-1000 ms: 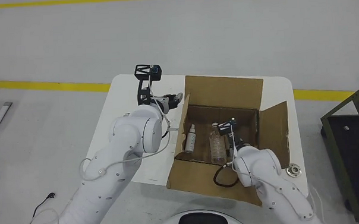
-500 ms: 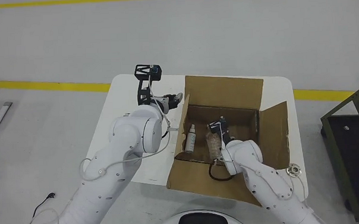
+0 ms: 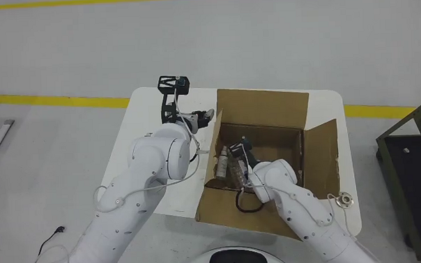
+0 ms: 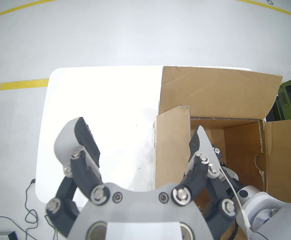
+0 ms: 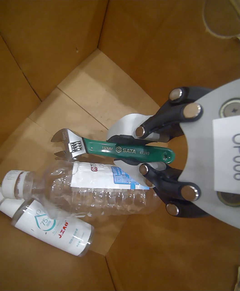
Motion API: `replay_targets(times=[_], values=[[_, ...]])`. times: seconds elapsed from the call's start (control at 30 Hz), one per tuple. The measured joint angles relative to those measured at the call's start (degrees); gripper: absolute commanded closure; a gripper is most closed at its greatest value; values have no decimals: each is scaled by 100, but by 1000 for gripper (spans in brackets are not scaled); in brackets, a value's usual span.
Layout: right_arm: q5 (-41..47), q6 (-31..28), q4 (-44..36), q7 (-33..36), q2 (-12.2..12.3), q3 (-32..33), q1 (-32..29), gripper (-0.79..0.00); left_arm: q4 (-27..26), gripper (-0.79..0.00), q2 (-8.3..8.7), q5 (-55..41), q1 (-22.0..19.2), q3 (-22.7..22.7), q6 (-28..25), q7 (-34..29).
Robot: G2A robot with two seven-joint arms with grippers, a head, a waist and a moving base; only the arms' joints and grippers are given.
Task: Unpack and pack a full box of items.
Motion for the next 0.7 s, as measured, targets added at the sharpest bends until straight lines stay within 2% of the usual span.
replay_targets(times=[0.03, 0.07, 0.27, 0.47, 0.53, 0.57, 0.63, 0.67, 0.7], values=[[-25, 3, 13, -7, -2, 22, -4, -382, 0, -785, 0, 0, 0, 0, 0, 0], [-51, 3, 25, -16, -2, 50, -12, -785, 0, -785, 0, 0, 0, 0, 0, 0], [-163, -120, -115, -57, 15, 257, -140, -785, 0, -785, 0, 0, 0, 0, 0, 0], [-188, -215, -697, -31, 69, 662, -351, -785, 0, -785, 0, 0, 0, 0, 0, 0], [-126, -293, -1146, -19, 110, 939, -479, -542, 0, -785, 0, 0, 0, 0, 0, 0], [-73, -316, -1393, -12, 133, 1105, -549, -348, 0, -785, 0, 0, 0, 0, 0, 0], [123, -395, -2066, 5, 194, 1592, -755, -228, 0, -785, 0, 0, 0, 0, 0, 0], [209, -450, -2374, 6, 222, 1833, -849, -142, 0, -785, 0, 0, 0, 0, 0, 0], [294, -545, -2774, 3, 260, 2172, -969, -99, 0, -785, 0, 0, 0, 0, 0, 0]])
